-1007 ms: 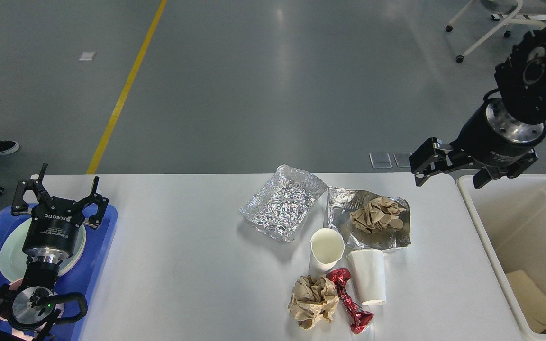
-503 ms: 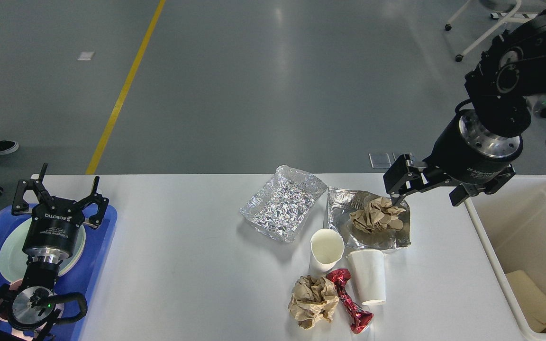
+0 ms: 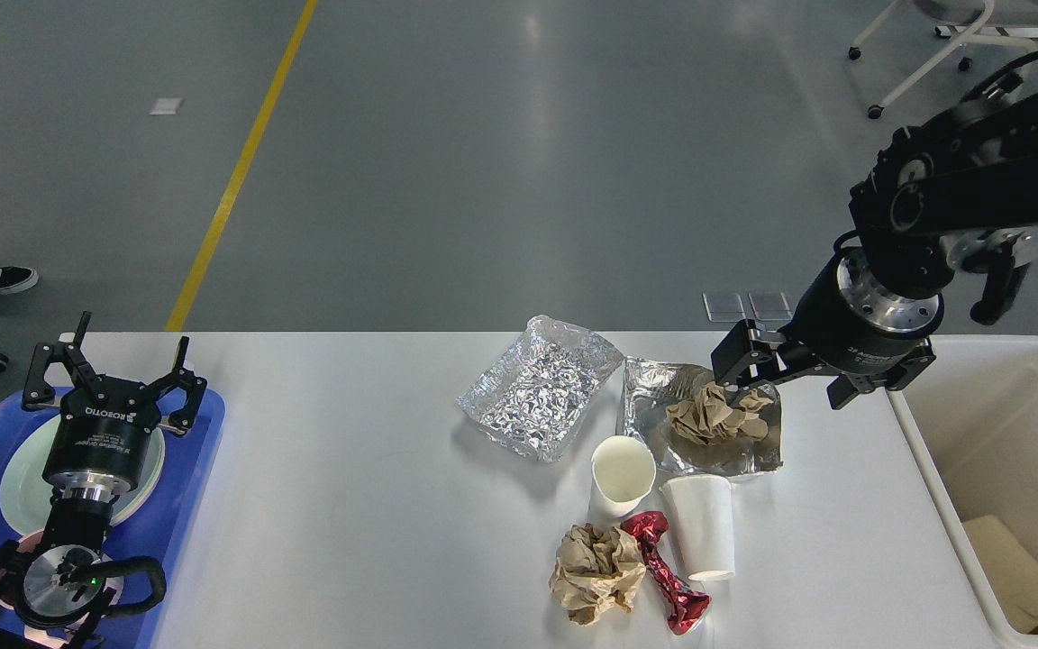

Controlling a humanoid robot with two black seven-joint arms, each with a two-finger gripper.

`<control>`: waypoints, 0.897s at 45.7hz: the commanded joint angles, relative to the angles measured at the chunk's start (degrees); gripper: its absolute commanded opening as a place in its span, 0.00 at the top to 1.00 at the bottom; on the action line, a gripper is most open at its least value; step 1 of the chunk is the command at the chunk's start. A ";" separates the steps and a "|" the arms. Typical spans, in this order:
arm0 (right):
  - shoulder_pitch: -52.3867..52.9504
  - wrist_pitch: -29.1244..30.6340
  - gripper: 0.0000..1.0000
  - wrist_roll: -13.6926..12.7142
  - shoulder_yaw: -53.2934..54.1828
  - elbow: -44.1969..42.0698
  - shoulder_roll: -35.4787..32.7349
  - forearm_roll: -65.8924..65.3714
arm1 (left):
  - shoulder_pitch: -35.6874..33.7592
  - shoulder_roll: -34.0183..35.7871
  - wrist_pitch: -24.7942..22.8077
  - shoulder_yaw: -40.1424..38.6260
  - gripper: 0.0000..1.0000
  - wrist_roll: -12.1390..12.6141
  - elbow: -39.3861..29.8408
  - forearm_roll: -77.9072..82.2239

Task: Tidy desktop
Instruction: 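Raise the right gripper and move it toward the crumpled brown paper on the foil, then lower the right gripper and grasp the crumpled brown paper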

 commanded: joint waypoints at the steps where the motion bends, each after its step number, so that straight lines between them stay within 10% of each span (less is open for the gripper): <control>1: -6.14 -4.79 0.02 0.08 -0.11 -3.53 1.02 -0.12 | -0.01 0.00 0.00 0.00 0.04 0.00 -0.01 -0.09; 41: -50.80 -17.97 0.01 0.08 9.39 -50.03 12.18 4.63 | -0.01 0.00 0.00 0.00 0.04 0.00 -0.01 -0.09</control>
